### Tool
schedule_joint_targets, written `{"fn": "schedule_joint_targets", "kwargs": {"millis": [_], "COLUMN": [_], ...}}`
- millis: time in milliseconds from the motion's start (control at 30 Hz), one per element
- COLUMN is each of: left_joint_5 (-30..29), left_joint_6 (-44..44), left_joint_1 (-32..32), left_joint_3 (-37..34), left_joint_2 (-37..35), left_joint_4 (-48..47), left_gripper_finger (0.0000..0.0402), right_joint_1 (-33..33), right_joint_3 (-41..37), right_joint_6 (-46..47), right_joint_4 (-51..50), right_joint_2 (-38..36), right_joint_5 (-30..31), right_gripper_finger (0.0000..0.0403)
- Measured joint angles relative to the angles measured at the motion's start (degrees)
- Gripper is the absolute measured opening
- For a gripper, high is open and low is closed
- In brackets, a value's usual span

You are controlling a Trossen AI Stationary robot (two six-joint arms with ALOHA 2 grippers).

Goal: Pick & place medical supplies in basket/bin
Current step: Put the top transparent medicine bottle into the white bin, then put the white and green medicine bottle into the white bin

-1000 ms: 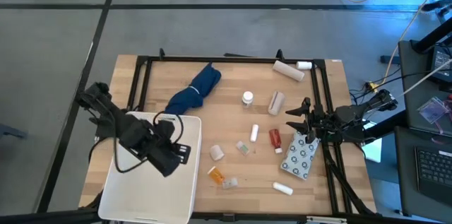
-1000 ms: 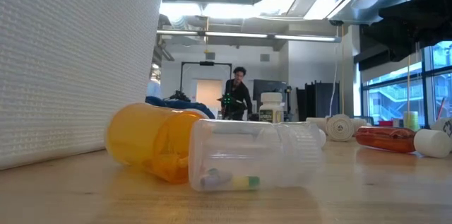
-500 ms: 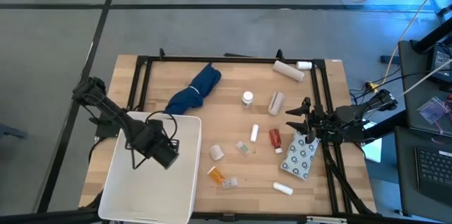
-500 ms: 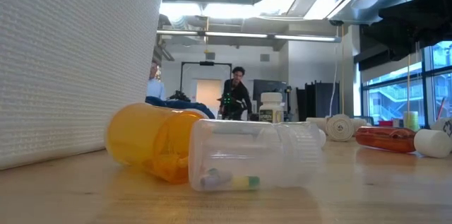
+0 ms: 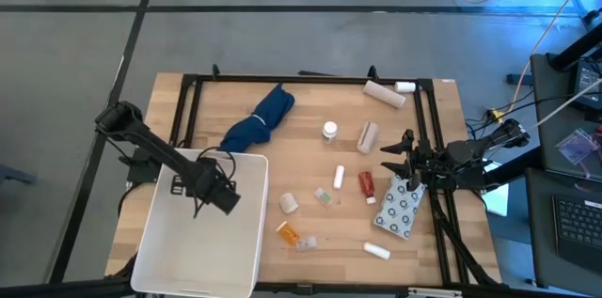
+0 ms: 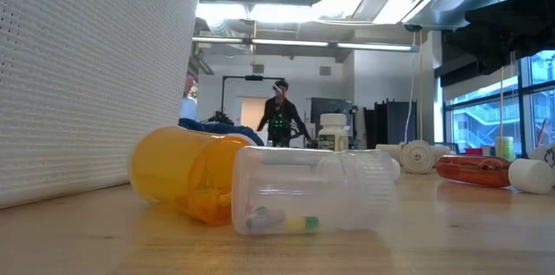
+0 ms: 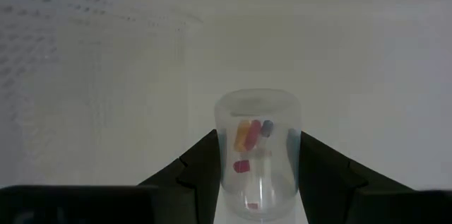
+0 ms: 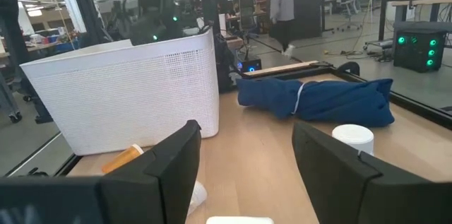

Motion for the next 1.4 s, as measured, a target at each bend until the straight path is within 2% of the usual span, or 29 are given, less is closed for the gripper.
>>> {"fn": "schedule_joint_targets", "kwargs": {"millis": [333,767,900,1100,1267,1400], "left_joint_5": [-3.43,-3.02,-2.86,-3.09,-3.81,-7.86], "left_joint_6": [0.15,1.60,1.62,1.69,2.36,2.19], "left_joint_1": [0.75,0.73,0.73,0.71,0.71,0.60], "left_joint_3": [-7.53,-8.04,-7.86,-2.67,6.98,16.25], "left_joint_2": [0.00,0.04,0.04,0.04,0.04,-0.13], "left_joint_4": [2.88,4.52,4.38,-0.76,-11.61,-17.39], "left_gripper_finger": [0.0147,0.0204,0.0208,0.0209,0.0209,0.0209], "right_joint_1": [0.00,0.00,0.00,-0.02,0.00,-0.01], "right_joint_3": [0.00,0.00,0.00,0.00,0.00,0.00], "right_joint_6": [0.02,0.06,0.07,-0.06,-0.03,1.48], "right_joint_4": [-0.01,0.00,0.01,4.12,7.03,9.46], "right_joint_2": [0.00,0.00,0.00,0.00,0.00,0.00], "right_joint_5": [0.00,0.00,0.00,0.00,-0.02,-0.02], "right_gripper_finger": [0.0225,0.0225,0.0225,0.0225,0.0225,0.0225]}}
